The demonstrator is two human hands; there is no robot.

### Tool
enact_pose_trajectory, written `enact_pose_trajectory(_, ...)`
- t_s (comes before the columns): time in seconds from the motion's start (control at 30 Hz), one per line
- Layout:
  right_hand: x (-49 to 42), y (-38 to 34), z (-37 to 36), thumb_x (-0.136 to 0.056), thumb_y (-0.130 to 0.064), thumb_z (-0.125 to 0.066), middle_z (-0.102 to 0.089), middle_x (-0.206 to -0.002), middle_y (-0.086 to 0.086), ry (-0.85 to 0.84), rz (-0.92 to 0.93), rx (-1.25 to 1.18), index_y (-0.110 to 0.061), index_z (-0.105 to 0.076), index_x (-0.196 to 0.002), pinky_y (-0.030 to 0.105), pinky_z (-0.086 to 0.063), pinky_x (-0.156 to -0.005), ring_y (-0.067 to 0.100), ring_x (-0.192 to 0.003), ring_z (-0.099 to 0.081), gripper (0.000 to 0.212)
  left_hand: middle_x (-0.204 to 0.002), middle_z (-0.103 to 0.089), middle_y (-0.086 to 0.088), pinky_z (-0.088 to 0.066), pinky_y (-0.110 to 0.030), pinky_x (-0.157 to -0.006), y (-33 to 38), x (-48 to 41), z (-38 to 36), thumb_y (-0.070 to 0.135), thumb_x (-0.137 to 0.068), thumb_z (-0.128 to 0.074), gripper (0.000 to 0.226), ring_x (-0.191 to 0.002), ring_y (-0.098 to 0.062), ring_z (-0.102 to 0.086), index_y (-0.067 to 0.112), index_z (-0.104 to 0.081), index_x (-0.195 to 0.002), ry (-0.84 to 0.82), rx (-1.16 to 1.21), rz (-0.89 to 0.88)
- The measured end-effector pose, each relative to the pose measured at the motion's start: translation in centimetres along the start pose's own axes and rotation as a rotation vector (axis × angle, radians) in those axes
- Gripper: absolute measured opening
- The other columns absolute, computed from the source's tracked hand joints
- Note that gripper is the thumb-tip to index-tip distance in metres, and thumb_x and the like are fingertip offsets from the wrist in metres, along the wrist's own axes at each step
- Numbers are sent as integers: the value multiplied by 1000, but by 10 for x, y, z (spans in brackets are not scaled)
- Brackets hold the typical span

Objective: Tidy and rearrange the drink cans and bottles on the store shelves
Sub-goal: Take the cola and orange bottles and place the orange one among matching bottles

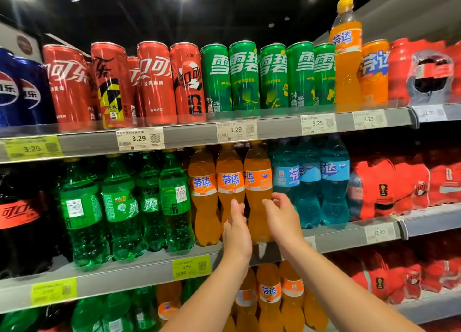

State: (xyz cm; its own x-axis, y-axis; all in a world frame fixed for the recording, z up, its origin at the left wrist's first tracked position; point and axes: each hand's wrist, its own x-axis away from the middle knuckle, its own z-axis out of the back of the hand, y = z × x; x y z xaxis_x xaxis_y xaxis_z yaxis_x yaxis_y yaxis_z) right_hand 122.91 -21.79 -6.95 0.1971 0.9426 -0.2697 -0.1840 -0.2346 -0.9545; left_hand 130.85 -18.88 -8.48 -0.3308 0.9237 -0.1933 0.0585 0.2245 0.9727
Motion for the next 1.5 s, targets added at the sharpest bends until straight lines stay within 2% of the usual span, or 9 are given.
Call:
enact_pose_trajectory(0.07,7,8,-1,-99,-31,-44,-56,-131,3,-10,-14,1,-18,-49,-135,39,-43,-102,18,-115,-52,39,-147,-42,-3,-26,-40,-115,-3,1,-4,58,-94,-21,63,-136,-20,-38,20,-45,-138,-21,25,32)
enact_pose_trajectory(0.13,13,13,-3,-100,-32,-41,-50,-141,3,-18,-21,-3,-17,-47,-139,37,-36,-108,20,-129,-45,42,-151,-37,-5,-23,-39,-116,-5,0,-9,58,-94,-19,67,-139,-21,-34,16,-40,-142,-56,49,68)
enact_pose_trajectory(0.2,15,13,-5,-101,-33,-39,-46,-145,2,-32,-37,-52,-17,-44,-142,34,-33,-108,19,-133,-41,44,-152,-35,-6,-22,-37,-116,-6,-1,-15,58,-94,-18,69,-140,-20,-32,15,-36,-144,-70,78,97)
enact_pose_trajectory(0.5,1,12,-14,-102,-41,-32,-40,-149,1,-134,-149,-175,-21,-38,-144,34,-30,-109,18,-137,-37,47,-148,-42,-1,-31,-41,-111,-10,-14,-29,72,-87,-20,73,-136,-22,-37,27,-43,-140,-24,101,203)
enact_pose_trajectory(0.7,-6,18,-12,-100,-51,-25,-43,-148,1,-170,-225,-273,-20,-43,-142,39,-30,-111,19,-136,-39,55,-155,-29,-3,-19,-38,-114,-8,-14,-33,65,-91,-16,73,-143,-20,-24,20,-36,-144,3,188,179)
enact_pose_trajectory(0.9,-13,18,-11,-99,-56,-20,-43,-148,4,-204,-301,-383,-16,-44,-141,41,-29,-114,21,-137,-38,62,-155,-27,-3,-17,-38,-114,-1,-20,-39,65,-92,-14,72,-144,-20,-22,20,-34,-145,-39,221,197)
enact_pose_trajectory(1.2,-15,18,-11,-99,-55,-24,-42,-148,2,-276,-342,-443,-18,-38,-146,29,-34,-97,18,-136,-40,61,-154,-32,-3,-25,-39,-112,-3,-24,-46,65,-92,-17,72,-141,-21,-29,19,-32,-146,-73,275,233)
enact_pose_trajectory(1.43,-22,17,-15,-97,-58,-25,-43,-149,4,-276,-369,-472,-17,-36,-146,35,-36,-104,20,-135,-42,65,-150,-37,-4,-30,-38,-108,4,-29,-50,64,-93,-21,71,-138,-22,-35,17,-34,-145,-64,295,266)
enact_pose_trajectory(1.5,-20,14,-14,-99,-54,-24,-35,-153,3,-303,-350,-442,-12,-32,-148,35,-32,-110,23,-139,-36,65,-151,-36,-4,-29,-38,-109,3,-28,-51,64,-93,-21,71,-139,-22,-34,17,-34,-145,-70,296,268)
